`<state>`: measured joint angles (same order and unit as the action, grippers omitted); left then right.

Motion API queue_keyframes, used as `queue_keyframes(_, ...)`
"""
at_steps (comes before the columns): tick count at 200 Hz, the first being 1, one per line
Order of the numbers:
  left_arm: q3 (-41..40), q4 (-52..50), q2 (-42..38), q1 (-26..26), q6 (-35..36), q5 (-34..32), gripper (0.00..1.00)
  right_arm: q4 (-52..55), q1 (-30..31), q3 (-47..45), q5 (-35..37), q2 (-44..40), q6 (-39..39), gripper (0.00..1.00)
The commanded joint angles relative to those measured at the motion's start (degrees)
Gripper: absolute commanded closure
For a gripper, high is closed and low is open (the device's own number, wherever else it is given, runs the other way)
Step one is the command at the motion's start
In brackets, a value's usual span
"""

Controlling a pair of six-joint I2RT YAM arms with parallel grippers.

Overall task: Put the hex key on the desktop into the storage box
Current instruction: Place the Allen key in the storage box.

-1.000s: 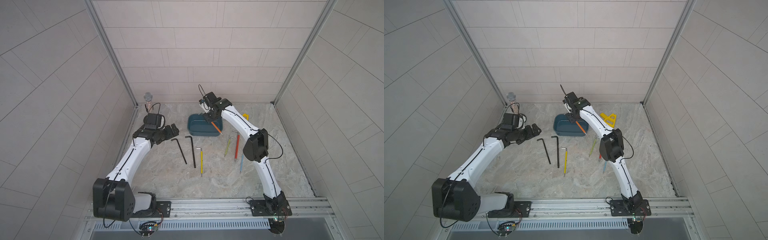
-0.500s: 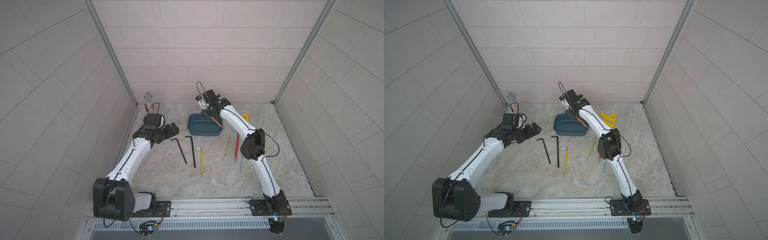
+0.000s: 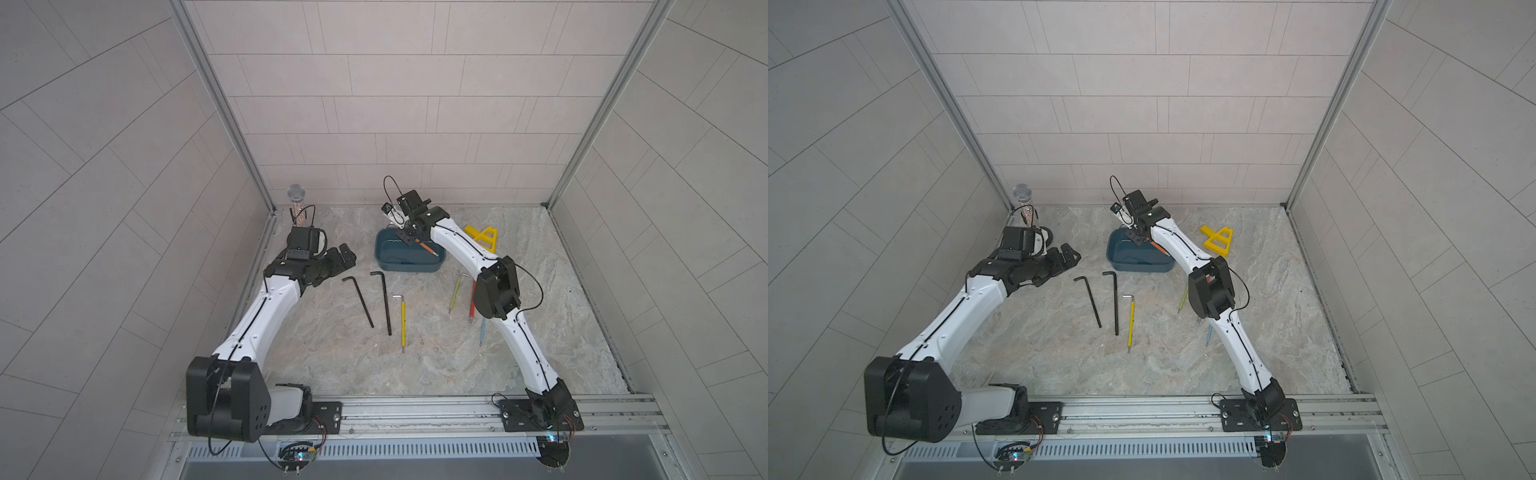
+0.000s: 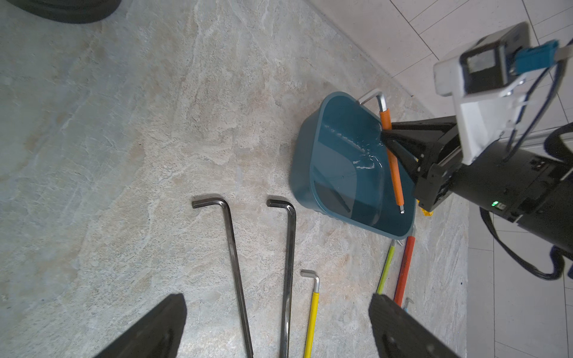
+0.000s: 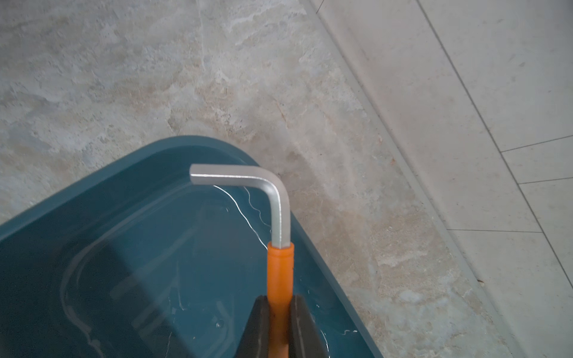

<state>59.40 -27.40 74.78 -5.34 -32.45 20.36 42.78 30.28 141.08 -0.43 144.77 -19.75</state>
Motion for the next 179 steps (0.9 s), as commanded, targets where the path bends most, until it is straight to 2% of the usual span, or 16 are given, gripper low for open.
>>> queue_keyframes(1,-0.87,1.12,-1.30,0.53,-0.51,0.63,0.00,-1.64,0.35,-1.75,-0.06,-0.36,-1.41,1.00)
queue_keyframes(53,-1.45,2.00,-1.12,0.78,-1.22,1.33,0.00,-2.52,0.78,-5.54,-0.30,-0.59,-1.20,1.00)
queue_keyframes(81,-1.70,2.18,-1.21,0.82,-1.26,1.17,0.00,-1.68,0.89,-5.66,1.31,-0.82,-0.58,0.72)
queue_keyframes(107,-2.06,2.61,-1.22,0.76,-1.65,1.33,0.00,-0.63,0.84,-5.65,2.02,-1.81,0.19,0.58)
queue_keyframes(142,-2.00,2.35,-1.57,0.81,-1.26,1.44,0.00,0.53,0.54,-5.64,-0.79,-4.23,5.02,0.52)
queue_keyframes(179,-2.24,2.26,-1.53,0.86,-0.86,1.85,0.00,0.71,-0.24,-6.05,-4.71,-11.40,13.20,0.50)
